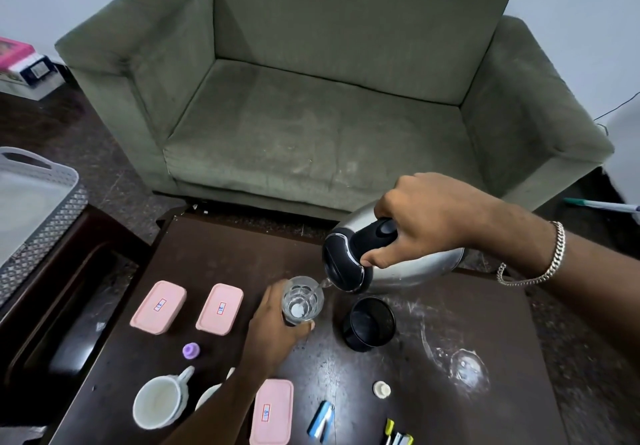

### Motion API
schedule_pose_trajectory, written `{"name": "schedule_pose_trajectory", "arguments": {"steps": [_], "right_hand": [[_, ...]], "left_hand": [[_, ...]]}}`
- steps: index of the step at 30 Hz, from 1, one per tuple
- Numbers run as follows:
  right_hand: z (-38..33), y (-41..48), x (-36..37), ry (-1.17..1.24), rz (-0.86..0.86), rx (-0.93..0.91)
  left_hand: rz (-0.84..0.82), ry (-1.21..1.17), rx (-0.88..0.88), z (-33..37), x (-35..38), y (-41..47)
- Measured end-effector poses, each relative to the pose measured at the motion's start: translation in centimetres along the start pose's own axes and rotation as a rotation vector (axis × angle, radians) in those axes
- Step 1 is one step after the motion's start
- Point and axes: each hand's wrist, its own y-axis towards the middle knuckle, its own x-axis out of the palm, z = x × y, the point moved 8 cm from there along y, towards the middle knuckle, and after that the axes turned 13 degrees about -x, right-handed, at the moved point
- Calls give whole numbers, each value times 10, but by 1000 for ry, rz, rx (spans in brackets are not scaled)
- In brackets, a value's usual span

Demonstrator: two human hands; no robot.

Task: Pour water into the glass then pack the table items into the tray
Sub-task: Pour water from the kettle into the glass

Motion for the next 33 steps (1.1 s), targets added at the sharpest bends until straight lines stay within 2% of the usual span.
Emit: {"name": "schedule_pose_trajectory", "arguments": {"steps": [26,33], "right_hand": [[-13,7,11,-122,-115,-50],[-15,9,7,-97,-134,-16]], "left_hand": [[-16,21,12,-3,3,1],[-19,22,8,-2,2,1]]}}
